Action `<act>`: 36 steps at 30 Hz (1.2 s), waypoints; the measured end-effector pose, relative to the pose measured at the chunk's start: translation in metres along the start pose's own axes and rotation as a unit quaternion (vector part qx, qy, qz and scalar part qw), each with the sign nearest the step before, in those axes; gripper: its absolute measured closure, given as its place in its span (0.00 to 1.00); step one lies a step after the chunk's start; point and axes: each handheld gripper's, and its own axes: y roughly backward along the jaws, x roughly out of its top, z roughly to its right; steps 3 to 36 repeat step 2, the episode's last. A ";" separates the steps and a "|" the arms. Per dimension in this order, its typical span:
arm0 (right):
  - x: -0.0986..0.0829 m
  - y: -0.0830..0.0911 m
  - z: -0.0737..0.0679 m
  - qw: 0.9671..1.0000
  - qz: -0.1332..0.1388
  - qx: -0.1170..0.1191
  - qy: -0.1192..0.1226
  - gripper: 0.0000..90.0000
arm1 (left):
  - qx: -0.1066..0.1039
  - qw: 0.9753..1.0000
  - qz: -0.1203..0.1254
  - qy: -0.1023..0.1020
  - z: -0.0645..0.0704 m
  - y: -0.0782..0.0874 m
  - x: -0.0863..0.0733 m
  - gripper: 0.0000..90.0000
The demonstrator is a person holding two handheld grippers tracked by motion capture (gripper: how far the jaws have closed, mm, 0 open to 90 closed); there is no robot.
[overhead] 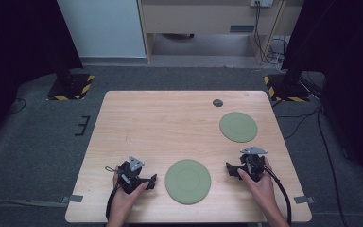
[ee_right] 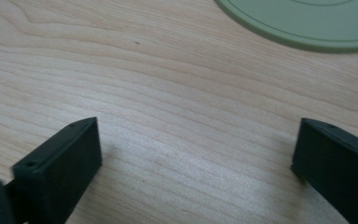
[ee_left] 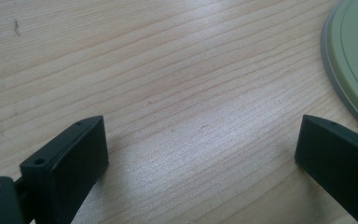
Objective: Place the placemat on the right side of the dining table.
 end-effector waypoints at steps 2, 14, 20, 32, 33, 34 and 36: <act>0.000 0.000 0.000 1.000 0.000 -0.002 0.000 0.00 | 0.000 1.000 0.000 0.000 0.000 0.000 0.000 0.02; 0.000 0.000 0.000 1.000 0.000 -0.002 0.000 0.00 | 0.000 1.000 0.000 0.000 0.000 0.000 0.000 0.02; 0.000 0.000 0.000 1.000 0.000 -0.002 0.000 0.00 | 0.000 1.000 0.000 0.000 0.000 0.000 0.000 0.02; 0.000 0.000 0.000 1.000 0.000 -0.002 0.000 0.00 | 0.000 1.000 0.000 0.000 0.000 0.000 0.000 0.02; 0.000 0.000 0.000 1.000 0.000 -0.002 0.000 0.00 | 0.000 1.000 0.000 0.000 0.000 0.000 0.000 0.02; 0.000 0.000 0.000 1.000 0.000 -0.002 0.000 0.00 | 0.000 1.000 0.000 0.000 0.000 0.000 0.000 0.02; 0.000 0.000 0.000 1.000 0.000 -0.002 0.000 0.00 | 0.000 1.000 0.000 0.000 0.000 0.000 0.000 0.02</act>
